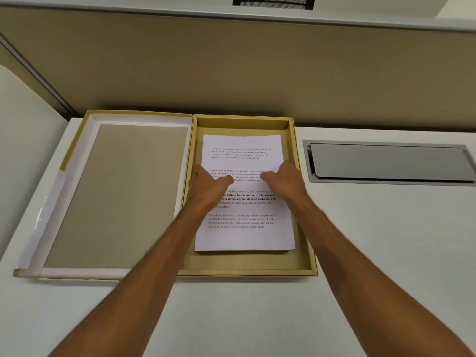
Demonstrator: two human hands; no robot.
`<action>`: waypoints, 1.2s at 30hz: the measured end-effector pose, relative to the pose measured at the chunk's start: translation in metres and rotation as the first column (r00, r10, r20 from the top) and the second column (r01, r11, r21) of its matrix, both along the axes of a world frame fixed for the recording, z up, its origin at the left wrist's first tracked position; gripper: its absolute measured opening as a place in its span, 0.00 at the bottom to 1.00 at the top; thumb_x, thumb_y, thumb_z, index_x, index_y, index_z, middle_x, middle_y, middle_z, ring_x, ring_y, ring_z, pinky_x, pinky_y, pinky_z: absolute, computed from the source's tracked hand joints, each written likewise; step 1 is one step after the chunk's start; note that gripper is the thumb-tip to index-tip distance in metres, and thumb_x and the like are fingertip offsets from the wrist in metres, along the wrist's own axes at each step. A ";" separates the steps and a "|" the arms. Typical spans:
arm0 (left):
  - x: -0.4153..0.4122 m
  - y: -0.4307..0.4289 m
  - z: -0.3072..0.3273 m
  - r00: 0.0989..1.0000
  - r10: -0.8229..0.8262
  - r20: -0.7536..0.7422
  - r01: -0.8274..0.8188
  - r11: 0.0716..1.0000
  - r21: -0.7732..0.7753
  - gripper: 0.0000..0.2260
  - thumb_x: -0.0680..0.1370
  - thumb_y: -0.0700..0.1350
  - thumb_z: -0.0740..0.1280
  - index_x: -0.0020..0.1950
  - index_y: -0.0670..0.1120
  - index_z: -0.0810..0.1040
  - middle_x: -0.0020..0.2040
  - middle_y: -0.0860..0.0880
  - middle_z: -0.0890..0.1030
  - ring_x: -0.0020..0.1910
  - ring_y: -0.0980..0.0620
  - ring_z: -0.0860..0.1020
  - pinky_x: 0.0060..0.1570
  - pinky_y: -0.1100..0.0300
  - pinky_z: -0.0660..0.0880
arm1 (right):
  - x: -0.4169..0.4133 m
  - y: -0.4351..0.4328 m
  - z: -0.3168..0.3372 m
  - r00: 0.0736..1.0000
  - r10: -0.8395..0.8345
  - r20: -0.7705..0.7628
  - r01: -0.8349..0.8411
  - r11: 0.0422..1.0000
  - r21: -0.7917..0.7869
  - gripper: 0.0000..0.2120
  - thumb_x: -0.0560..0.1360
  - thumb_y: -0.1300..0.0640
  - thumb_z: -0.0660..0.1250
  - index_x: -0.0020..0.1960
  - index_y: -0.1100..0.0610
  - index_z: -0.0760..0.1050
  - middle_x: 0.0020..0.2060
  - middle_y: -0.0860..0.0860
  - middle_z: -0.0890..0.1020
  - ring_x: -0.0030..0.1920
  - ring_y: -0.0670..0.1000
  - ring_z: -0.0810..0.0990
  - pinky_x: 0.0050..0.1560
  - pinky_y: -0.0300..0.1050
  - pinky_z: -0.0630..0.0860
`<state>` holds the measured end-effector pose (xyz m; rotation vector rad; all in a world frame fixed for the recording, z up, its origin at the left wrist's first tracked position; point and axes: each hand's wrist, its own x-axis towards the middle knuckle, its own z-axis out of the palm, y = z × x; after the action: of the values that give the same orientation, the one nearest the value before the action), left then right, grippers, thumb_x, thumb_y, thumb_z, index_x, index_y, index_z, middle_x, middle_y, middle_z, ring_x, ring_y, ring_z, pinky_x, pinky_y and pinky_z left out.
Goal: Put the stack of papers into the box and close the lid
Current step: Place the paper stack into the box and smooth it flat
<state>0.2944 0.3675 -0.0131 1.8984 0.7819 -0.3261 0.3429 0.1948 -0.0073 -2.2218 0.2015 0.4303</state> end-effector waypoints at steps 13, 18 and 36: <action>-0.029 0.003 0.016 0.992 -0.121 -0.026 0.122 0.993 0.006 0.42 0.73 0.60 0.70 0.80 0.48 0.54 0.76 0.49 0.69 0.70 0.45 0.72 0.61 0.53 0.71 | -0.027 -0.020 0.005 0.995 0.088 0.050 -0.086 0.995 -0.040 0.24 0.78 0.48 0.67 0.68 0.60 0.70 0.63 0.54 0.79 0.52 0.49 0.78 0.35 0.33 0.69; -0.073 -0.004 0.013 0.994 -0.070 -0.078 0.072 0.997 0.017 0.31 0.79 0.54 0.68 0.77 0.47 0.59 0.73 0.50 0.72 0.68 0.46 0.74 0.52 0.57 0.68 | -0.078 -0.034 0.001 0.998 0.057 -0.010 -0.058 0.995 -0.084 0.23 0.78 0.45 0.66 0.66 0.59 0.69 0.63 0.52 0.78 0.46 0.46 0.74 0.31 0.30 0.66; -0.076 -0.009 0.019 0.995 -0.044 -0.089 0.039 0.998 -0.051 0.35 0.77 0.50 0.69 0.78 0.43 0.56 0.71 0.47 0.74 0.54 0.51 0.72 0.48 0.57 0.69 | -0.091 -0.029 0.002 0.992 -0.005 -0.126 0.008 1.000 0.020 0.24 0.76 0.49 0.69 0.68 0.58 0.69 0.64 0.52 0.78 0.49 0.49 0.75 0.41 0.39 0.74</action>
<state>0.2180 0.3582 0.0061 1.8663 0.7879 -0.4556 0.2520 0.1657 -0.0055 -2.1751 0.2701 0.5678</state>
